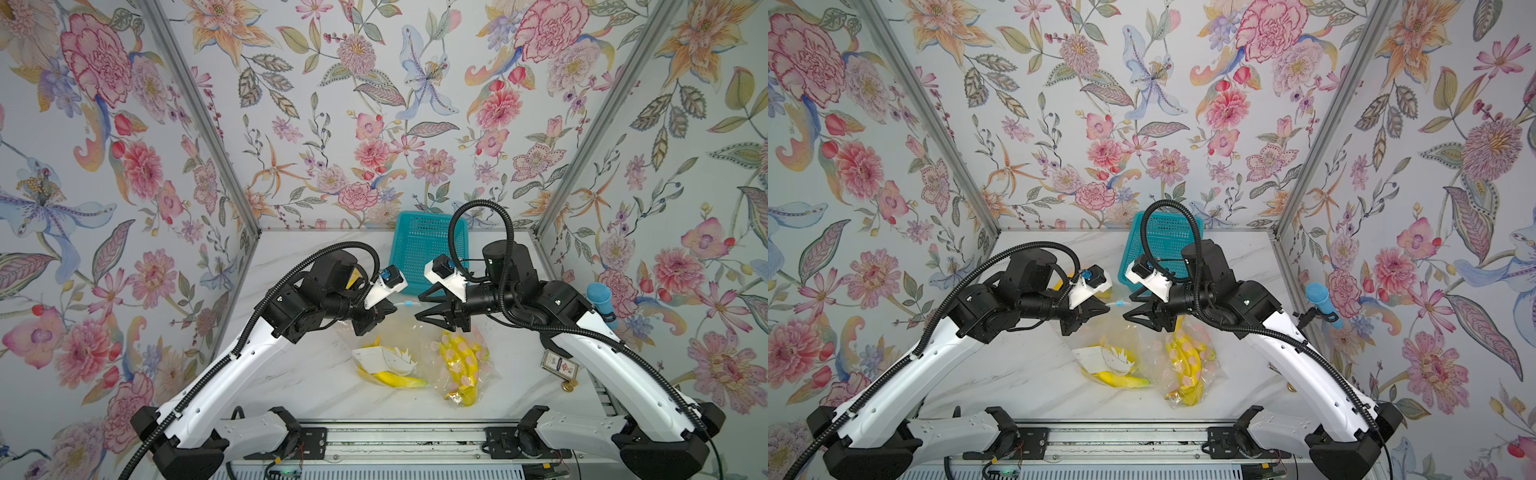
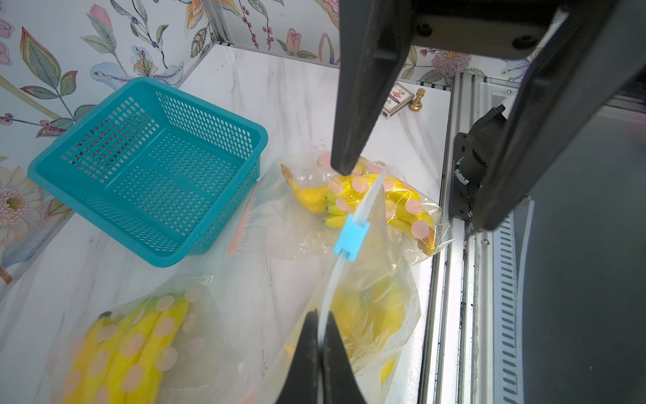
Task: Open the zip-top bag and take out the banana
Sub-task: Unzip the zipper on the zipper food storage bag.
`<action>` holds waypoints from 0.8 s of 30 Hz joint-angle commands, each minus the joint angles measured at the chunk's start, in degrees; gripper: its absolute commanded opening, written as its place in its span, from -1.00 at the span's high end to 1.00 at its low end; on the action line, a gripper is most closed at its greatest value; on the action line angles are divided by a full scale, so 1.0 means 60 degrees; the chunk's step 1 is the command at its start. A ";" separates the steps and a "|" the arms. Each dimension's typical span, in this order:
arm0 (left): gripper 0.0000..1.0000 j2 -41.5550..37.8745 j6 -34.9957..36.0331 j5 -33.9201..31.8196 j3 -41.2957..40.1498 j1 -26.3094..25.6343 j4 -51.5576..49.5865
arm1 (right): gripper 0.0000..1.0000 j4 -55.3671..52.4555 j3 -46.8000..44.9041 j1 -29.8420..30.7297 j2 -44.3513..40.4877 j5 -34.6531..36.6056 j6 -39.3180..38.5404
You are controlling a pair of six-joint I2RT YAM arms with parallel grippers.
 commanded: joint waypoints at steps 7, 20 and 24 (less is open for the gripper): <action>1.00 -0.0281 -0.0146 0.0147 0.0056 -0.0082 -0.0140 | 0.27 0.0878 -0.0383 -0.0050 0.0032 -0.0306 0.0299; 1.00 -0.0395 -0.0131 0.0182 -0.0036 -0.0078 -0.0169 | 0.53 0.1434 -0.0754 0.0071 -0.0067 -0.0146 0.0790; 1.00 -0.0419 -0.0152 0.0211 -0.0050 -0.0081 -0.0149 | 0.65 0.1464 -0.0725 0.0116 0.0000 -0.0051 0.0820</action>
